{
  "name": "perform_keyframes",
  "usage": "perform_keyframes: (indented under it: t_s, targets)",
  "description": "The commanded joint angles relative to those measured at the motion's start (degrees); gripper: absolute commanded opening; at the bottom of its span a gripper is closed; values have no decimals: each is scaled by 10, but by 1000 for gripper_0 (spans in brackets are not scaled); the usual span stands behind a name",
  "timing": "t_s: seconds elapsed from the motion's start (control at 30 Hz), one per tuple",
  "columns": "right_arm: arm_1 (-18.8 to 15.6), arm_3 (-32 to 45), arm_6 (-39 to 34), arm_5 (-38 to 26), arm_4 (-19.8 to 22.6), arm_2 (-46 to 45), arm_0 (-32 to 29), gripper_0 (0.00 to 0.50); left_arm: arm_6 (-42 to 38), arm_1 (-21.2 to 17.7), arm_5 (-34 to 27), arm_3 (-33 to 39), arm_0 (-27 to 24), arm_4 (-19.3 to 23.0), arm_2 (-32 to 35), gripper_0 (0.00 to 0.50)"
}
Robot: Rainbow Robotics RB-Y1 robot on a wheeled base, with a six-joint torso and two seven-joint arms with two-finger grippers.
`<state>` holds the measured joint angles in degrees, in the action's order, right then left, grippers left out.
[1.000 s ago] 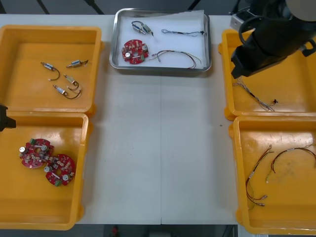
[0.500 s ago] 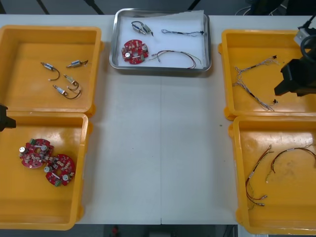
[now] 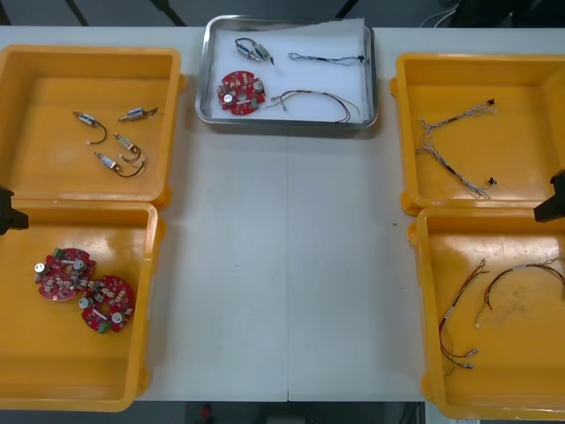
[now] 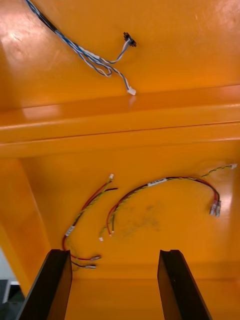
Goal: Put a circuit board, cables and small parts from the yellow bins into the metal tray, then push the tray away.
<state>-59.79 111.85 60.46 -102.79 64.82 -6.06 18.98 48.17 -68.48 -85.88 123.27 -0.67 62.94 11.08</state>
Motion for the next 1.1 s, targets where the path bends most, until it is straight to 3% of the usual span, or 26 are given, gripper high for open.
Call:
perform_keyframes:
  t_s: [0.03,0.77,1.1]
  targets:
    - [-25,14,55,14,-20,-16,-21,500,59,-19,5,11,11,3,10,500]
    - [33,8,79,9,-73,-10,-23,500,59,-19,5,11,11,3,10,500]
    - [33,8,79,9,-73,-10,-23,500,59,-19,5,11,11,3,10,500]
